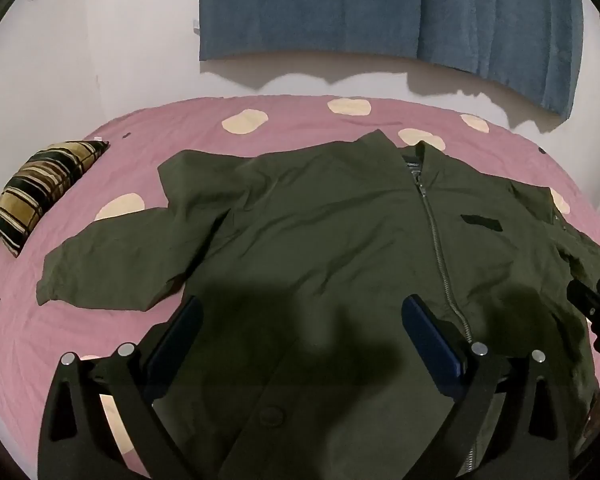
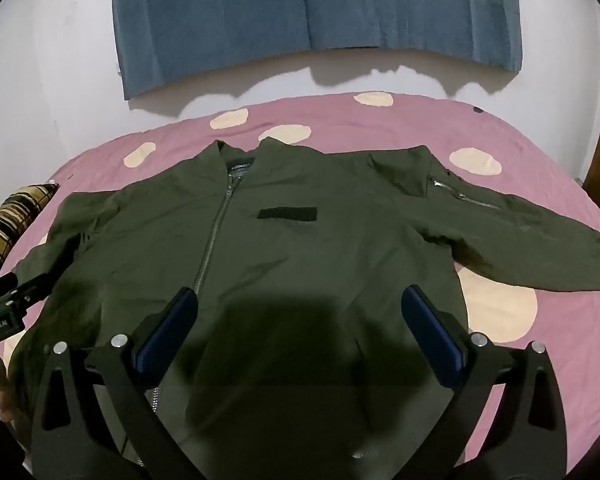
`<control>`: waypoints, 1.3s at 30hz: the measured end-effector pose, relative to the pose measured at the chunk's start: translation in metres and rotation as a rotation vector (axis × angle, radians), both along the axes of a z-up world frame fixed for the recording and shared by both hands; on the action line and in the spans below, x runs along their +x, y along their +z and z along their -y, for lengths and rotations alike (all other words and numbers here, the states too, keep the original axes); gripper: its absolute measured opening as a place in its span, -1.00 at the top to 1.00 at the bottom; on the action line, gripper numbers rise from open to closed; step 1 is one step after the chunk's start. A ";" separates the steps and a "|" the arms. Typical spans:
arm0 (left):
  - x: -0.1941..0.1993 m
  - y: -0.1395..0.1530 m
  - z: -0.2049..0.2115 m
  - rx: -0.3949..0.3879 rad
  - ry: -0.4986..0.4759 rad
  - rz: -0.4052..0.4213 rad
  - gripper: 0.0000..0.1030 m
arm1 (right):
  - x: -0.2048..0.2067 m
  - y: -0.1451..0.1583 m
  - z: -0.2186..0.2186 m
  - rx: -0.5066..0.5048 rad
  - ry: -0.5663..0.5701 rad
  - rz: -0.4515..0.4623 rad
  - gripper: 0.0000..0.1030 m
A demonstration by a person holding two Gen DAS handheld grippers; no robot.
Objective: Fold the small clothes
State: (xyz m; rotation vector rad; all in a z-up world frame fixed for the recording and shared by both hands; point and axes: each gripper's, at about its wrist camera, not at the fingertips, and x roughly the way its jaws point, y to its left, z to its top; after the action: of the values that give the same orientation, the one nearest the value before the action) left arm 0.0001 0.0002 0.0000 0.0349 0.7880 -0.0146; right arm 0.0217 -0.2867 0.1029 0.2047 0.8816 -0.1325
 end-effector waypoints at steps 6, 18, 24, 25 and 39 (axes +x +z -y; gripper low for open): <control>-0.001 -0.002 -0.002 -0.003 0.003 -0.002 -0.93 | 0.000 -0.003 0.000 0.002 0.004 -0.009 -0.96; -0.001 -0.008 -0.001 -0.017 -0.004 0.007 -0.93 | 0.000 -0.004 0.005 0.009 -0.004 -0.019 -0.96; -0.002 -0.010 0.002 -0.025 -0.022 0.010 -0.93 | 0.001 0.000 0.024 0.030 -0.027 -0.013 -0.96; -0.001 -0.011 0.003 -0.025 -0.024 0.003 -0.93 | 0.000 0.003 0.032 0.037 -0.040 -0.005 -0.96; 0.016 -0.030 0.005 -0.025 -0.012 -0.074 -0.93 | -0.130 -0.017 0.346 0.398 -0.772 0.154 -0.74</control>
State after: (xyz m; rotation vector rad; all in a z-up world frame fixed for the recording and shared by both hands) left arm 0.0165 -0.0050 -0.0303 0.0159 0.8614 -0.0371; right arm -0.1079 -0.6331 0.0863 0.9131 0.6295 -0.6516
